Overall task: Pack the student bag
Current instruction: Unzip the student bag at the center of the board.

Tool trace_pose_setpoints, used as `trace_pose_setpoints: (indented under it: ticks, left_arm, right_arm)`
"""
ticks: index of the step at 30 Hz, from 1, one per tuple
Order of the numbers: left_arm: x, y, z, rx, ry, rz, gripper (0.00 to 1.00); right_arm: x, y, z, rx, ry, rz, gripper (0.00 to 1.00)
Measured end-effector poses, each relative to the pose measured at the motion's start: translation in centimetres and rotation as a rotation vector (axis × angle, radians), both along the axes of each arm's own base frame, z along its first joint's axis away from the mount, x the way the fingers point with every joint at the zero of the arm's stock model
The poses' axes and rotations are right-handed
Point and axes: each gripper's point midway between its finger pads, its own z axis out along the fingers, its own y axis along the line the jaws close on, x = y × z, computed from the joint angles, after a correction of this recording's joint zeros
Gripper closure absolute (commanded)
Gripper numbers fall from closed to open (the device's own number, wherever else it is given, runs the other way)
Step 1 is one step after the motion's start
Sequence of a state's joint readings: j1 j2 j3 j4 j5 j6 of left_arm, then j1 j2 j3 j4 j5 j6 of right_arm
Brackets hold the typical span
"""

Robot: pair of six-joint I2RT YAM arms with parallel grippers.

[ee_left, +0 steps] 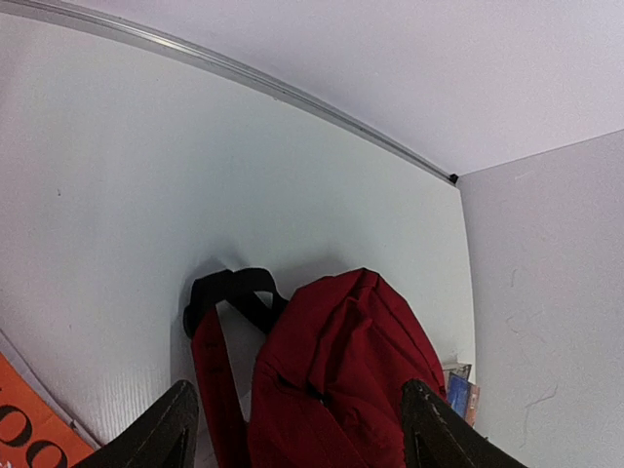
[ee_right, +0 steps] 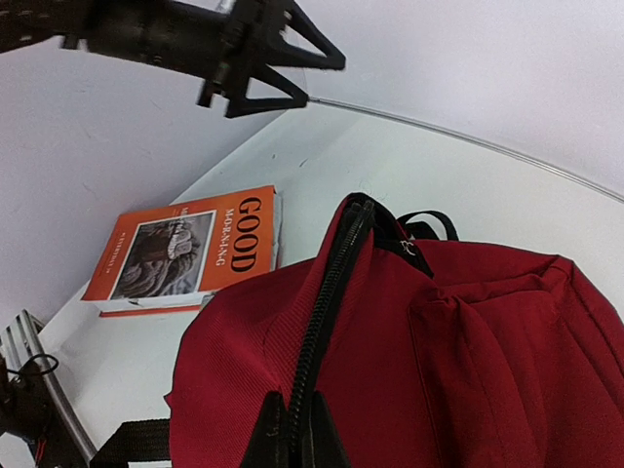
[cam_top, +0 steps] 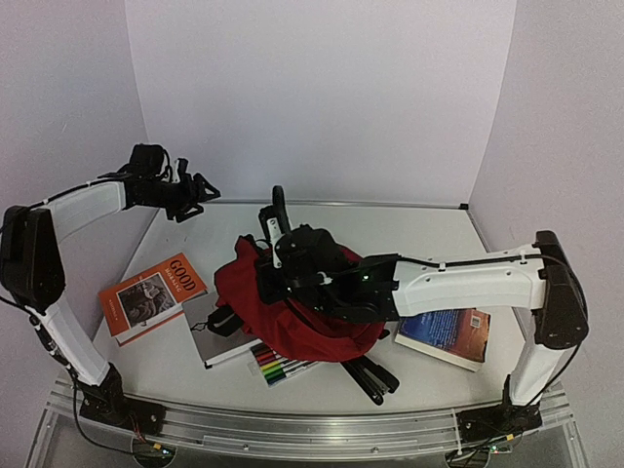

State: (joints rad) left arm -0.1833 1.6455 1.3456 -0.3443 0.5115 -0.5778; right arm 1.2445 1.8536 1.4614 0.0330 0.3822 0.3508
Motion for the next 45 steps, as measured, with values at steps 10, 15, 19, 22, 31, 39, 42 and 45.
trace_pose_setpoints:
  ticks: [10, 15, 19, 22, 31, 39, 42, 45]
  left_arm:
    - [-8.4, 1.4, -4.7, -0.038, 0.135, 0.055, 0.15]
    - [-11.8, -0.2, -5.3, -0.061, 0.143, 0.007, 0.11]
    - [-13.9, -1.3, -6.0, -0.091, 0.153, -0.021, 0.11]
    - [-14.7, -1.9, -6.9, -0.109, 0.175, -0.024, 0.11]
    - [-15.1, -4.0, -7.3, -0.131, 0.189, -0.065, 0.12]
    - [-15.0, -4.1, -7.3, -0.139, 0.19, -0.059, 0.12]
    - [-15.1, -4.2, -7.3, -0.14, 0.192, -0.063, 0.12]
    - [-15.2, -4.4, -7.3, -0.14, 0.193, -0.068, 0.12]
  right_arm:
    - [8.2, 2.3, -3.3, 0.024, 0.081, -0.085, 0.53]
    - [8.4, 3.6, -4.4, -0.007, 0.095, -0.017, 0.17]
    - [7.7, 3.9, -4.3, -0.023, 0.102, 0.034, 0.15]
    - [6.8, 3.3, -4.1, -0.03, 0.127, 0.081, 0.23]
    - [4.6, 2.8, -6.7, -0.039, 0.257, 0.196, 0.61]
    - [3.4, 3.1, -7.5, -0.037, 0.309, 0.25, 0.9]
    - [3.3, 3.2, -7.5, -0.038, 0.308, 0.257, 0.98]
    - [3.3, 3.1, -7.5, -0.036, 0.311, 0.254, 1.0]
